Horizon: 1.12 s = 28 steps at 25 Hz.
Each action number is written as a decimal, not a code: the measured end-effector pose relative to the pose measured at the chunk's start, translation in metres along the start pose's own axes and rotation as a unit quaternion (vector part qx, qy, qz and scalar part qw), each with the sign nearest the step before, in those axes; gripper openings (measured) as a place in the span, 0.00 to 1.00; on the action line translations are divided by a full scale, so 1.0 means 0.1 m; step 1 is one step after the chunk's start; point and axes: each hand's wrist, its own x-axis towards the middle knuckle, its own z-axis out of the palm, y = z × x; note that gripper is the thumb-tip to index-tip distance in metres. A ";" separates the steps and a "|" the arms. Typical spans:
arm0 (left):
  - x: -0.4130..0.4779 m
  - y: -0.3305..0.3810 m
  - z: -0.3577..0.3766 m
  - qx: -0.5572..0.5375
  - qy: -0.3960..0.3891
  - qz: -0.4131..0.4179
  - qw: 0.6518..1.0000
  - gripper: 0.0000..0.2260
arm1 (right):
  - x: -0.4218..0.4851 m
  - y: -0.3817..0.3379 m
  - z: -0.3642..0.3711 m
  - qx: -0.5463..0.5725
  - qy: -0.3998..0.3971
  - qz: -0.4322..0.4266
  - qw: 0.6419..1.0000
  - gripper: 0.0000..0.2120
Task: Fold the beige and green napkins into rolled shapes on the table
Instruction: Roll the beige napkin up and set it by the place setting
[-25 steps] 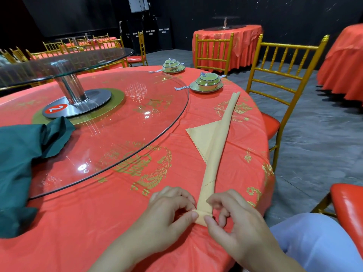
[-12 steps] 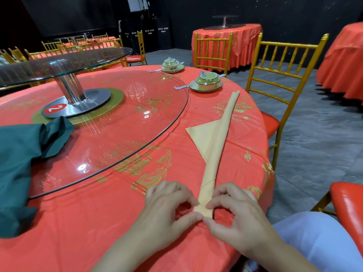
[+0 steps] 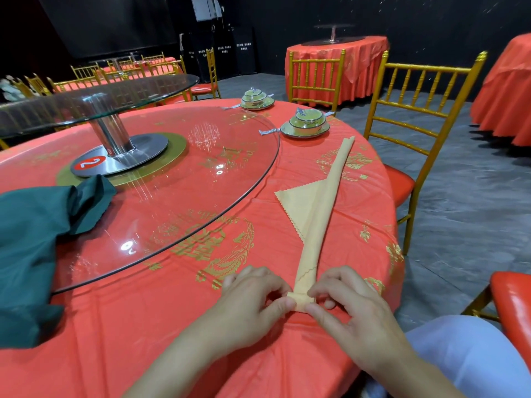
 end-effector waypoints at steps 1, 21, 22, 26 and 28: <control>0.05 0.02 -0.02 0.023 -0.021 -0.015 0.999 0.15 | 0.00 0.02 0.01 -0.017 0.000 -0.001 1.000 0.13; -0.19 0.10 -0.02 -0.034 0.036 0.095 0.994 0.17 | -0.09 0.04 -0.17 0.063 -0.109 0.035 0.991 0.09; -0.18 0.11 -0.02 -0.038 0.029 0.087 0.995 0.17 | -0.09 0.03 -0.18 0.065 -0.108 0.035 0.991 0.09; -0.15 0.14 -0.04 -0.048 -0.009 0.057 0.997 0.12 | -0.11 0.06 -0.22 0.093 -0.094 0.054 0.990 0.17; -0.16 0.17 -0.04 -0.065 -0.018 0.044 0.997 0.12 | -0.14 0.10 -0.25 0.115 -0.109 0.060 0.986 0.21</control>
